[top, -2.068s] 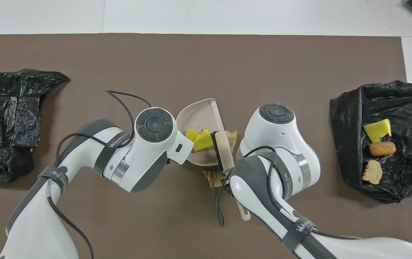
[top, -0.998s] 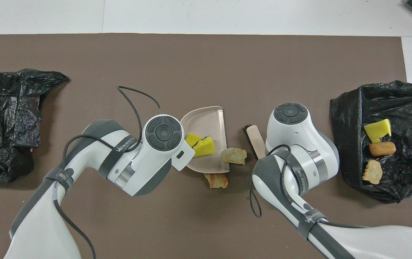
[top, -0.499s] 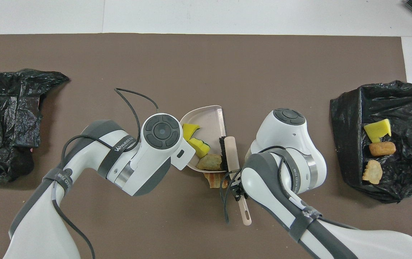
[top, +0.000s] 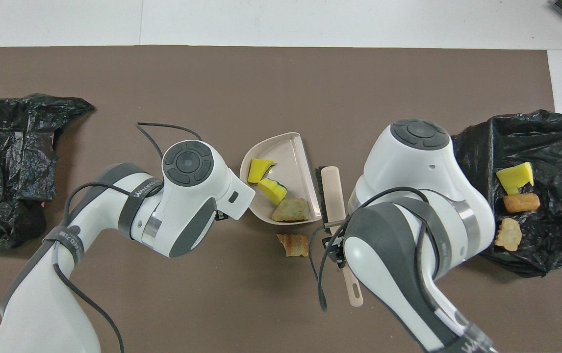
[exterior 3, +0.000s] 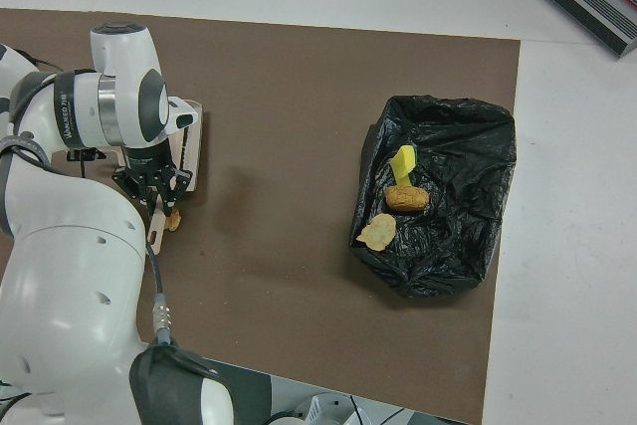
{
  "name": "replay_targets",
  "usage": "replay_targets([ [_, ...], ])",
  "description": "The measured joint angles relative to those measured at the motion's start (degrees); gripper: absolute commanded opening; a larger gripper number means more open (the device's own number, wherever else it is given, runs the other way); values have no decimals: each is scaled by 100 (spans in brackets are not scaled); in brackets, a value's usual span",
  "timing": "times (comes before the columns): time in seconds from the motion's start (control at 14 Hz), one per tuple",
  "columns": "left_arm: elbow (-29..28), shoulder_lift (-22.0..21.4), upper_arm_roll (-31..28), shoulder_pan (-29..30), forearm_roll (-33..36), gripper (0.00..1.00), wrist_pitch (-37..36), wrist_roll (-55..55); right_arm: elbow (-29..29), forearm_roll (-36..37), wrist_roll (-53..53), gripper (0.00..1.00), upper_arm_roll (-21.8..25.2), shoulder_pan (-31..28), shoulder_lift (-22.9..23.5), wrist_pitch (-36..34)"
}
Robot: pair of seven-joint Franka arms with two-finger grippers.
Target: Sweep and dump trash in bin
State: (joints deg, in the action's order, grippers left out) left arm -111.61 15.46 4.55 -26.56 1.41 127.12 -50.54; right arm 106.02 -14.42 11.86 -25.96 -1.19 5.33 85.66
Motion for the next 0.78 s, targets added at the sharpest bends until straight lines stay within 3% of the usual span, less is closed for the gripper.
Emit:
replay_targets([
  [0.36, 434, 37, -21, 600, -67, 0, 13, -1068, 155, -262, 164, 0, -52, 17, -1171, -651],
  [0.78, 1278, 26, -39, 1546, -69, 0, -967, -2398, 923, -604, 584, 0, -64, 196, -1412, -398],
])
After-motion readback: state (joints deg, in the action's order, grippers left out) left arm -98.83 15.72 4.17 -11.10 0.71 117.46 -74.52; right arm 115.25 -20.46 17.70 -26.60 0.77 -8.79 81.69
